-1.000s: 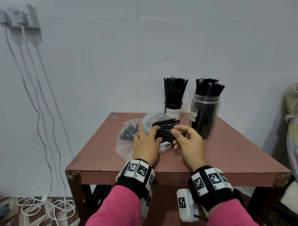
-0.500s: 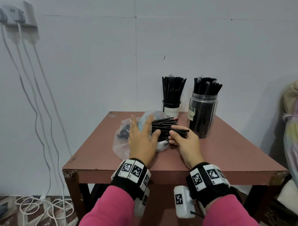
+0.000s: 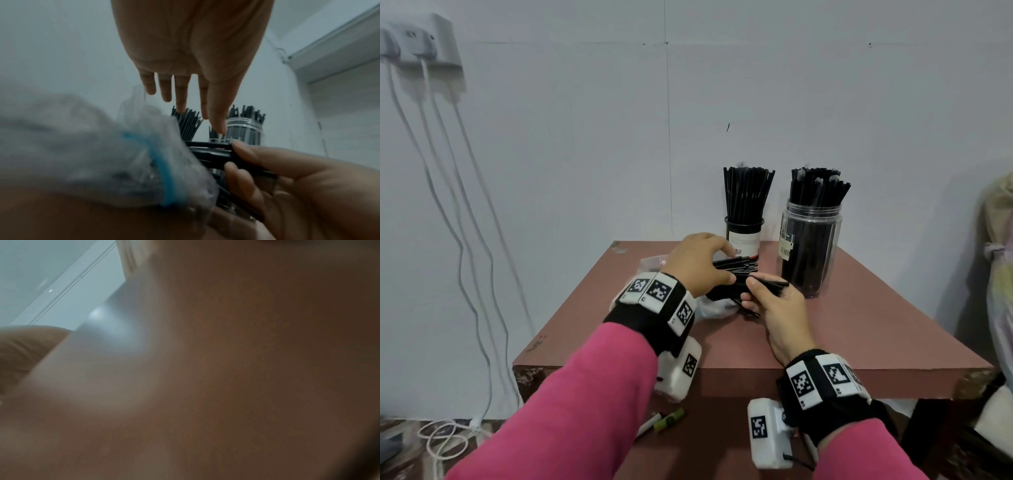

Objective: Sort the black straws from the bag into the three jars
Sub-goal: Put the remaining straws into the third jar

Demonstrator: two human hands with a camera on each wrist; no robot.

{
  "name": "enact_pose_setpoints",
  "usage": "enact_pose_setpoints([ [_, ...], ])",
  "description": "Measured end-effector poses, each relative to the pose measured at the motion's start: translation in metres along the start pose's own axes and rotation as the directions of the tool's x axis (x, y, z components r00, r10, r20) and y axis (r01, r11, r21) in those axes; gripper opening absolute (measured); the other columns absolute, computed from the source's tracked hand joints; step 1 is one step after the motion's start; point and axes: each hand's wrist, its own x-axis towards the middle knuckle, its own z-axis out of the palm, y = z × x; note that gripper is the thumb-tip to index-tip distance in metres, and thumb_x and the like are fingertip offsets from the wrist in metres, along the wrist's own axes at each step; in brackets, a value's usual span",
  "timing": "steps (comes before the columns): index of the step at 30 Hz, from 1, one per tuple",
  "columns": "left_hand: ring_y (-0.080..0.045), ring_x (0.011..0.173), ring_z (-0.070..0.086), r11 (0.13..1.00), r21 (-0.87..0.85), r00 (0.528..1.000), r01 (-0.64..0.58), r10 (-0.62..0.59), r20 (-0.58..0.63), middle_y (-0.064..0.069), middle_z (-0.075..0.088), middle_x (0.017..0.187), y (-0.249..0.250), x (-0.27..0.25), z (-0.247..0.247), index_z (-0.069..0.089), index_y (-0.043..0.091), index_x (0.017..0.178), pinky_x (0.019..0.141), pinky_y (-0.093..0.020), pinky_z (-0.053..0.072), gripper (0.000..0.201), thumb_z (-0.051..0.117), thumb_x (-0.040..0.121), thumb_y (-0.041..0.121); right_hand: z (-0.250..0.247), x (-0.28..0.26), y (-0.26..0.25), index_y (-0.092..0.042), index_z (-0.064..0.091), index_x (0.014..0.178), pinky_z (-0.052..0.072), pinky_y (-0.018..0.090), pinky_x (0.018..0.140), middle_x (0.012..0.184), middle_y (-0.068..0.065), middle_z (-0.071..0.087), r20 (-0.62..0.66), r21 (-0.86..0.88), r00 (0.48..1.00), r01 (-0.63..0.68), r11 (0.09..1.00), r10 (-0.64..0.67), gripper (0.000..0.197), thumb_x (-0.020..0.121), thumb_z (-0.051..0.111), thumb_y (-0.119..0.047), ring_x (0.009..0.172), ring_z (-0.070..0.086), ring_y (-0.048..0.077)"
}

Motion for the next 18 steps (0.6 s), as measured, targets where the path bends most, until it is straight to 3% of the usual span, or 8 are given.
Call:
enact_pose_setpoints([
  [4, -0.013, 0.110, 0.056, 0.998, 0.066, 0.972, 0.025, -0.039, 0.232, 0.005, 0.063, 0.117, -0.009, 0.009, 0.010, 0.058, 0.028, 0.123, 0.103, -0.031, 0.038, 0.042, 0.072, 0.083, 0.031, -0.001, 0.001, 0.000, -0.001, 0.064, 0.102, 0.054, 0.015, 0.057, 0.082, 0.009, 0.065, -0.037, 0.038, 0.999, 0.031, 0.999, -0.029, 0.011, 0.091, 0.062, -0.003, 0.059, 0.063, 0.006],
  [6, -0.015, 0.108, 0.058, 0.997, 0.064, 0.964, 0.035, -0.051, 0.260, 0.002, 0.064, 0.117, -0.011, 0.012, 0.014, 0.059, 0.024, 0.124, 0.098, -0.029, 0.041, 0.036, 0.067, 0.089, 0.027, -0.001, 0.000, -0.001, 0.000, 0.064, 0.105, 0.055, 0.017, 0.059, 0.084, 0.010, 0.065, -0.054, 0.056, 0.998, 0.037, 0.998, -0.034, 0.015, 0.090, 0.063, -0.005, 0.060, 0.063, 0.005],
  [10, -0.013, 0.098, 0.060, 0.991, 0.124, 0.979, 0.042, -0.065, 0.191, 0.006, 0.063, 0.102, -0.008, 0.016, 0.013, 0.064, 0.028, 0.113, 0.090, -0.027, 0.046, 0.021, 0.062, 0.092, 0.027, -0.001, -0.003, -0.007, -0.009, 0.063, 0.103, 0.056, 0.020, 0.060, 0.079, 0.005, 0.067, -0.027, 0.093, 0.998, 0.063, 0.994, -0.060, 0.017, 0.088, 0.063, 0.000, 0.062, 0.063, 0.006],
  [12, -0.011, 0.096, 0.057, 0.989, 0.150, 0.995, 0.003, -0.019, 0.102, 0.010, 0.055, 0.094, -0.005, 0.015, 0.012, 0.064, 0.025, 0.110, 0.083, -0.024, 0.041, 0.019, 0.061, 0.092, 0.026, -0.002, -0.005, -0.009, -0.009, 0.059, 0.116, 0.057, 0.029, 0.065, 0.086, 0.005, 0.070, 0.004, 0.099, 0.998, 0.065, 0.993, -0.065, 0.033, 0.086, 0.065, 0.003, 0.071, 0.065, 0.012],
  [14, -0.015, 0.102, 0.056, 0.992, 0.121, 1.000, -0.020, 0.018, 0.019, 0.010, 0.050, 0.092, -0.004, 0.013, 0.010, 0.065, 0.023, 0.108, 0.080, -0.022, 0.036, 0.017, 0.061, 0.092, 0.024, -0.003, -0.005, -0.009, -0.008, 0.051, 0.130, 0.058, 0.029, 0.069, 0.101, 0.008, 0.072, 0.012, 0.075, 0.997, 0.076, 0.994, -0.078, 0.048, 0.086, 0.063, 0.007, 0.085, 0.068, 0.016],
  [16, -0.016, 0.110, 0.054, 0.997, 0.073, 0.998, -0.003, -0.001, 0.060, 0.007, 0.056, 0.100, -0.001, 0.010, 0.008, 0.063, 0.024, 0.117, 0.087, -0.022, 0.035, 0.024, 0.060, 0.093, 0.023, -0.002, -0.004, -0.007, -0.007, 0.050, 0.132, 0.055, 0.020, 0.067, 0.098, 0.002, 0.073, -0.001, 0.065, 0.997, 0.080, 0.995, -0.080, 0.046, 0.090, 0.056, 0.009, 0.083, 0.068, 0.009],
  [18, -0.014, 0.120, 0.050, 0.995, 0.095, 0.980, 0.019, -0.037, 0.196, 0.005, 0.060, 0.123, 0.003, 0.006, 0.009, 0.054, 0.028, 0.131, 0.105, -0.030, 0.026, 0.037, 0.057, 0.095, 0.023, 0.000, -0.003, -0.008, -0.006, 0.052, 0.132, 0.054, 0.017, 0.070, 0.096, -0.005, 0.074, -0.006, 0.065, 0.998, 0.066, 0.996, -0.066, 0.041, 0.093, 0.052, 0.007, 0.084, 0.068, 0.006],
])
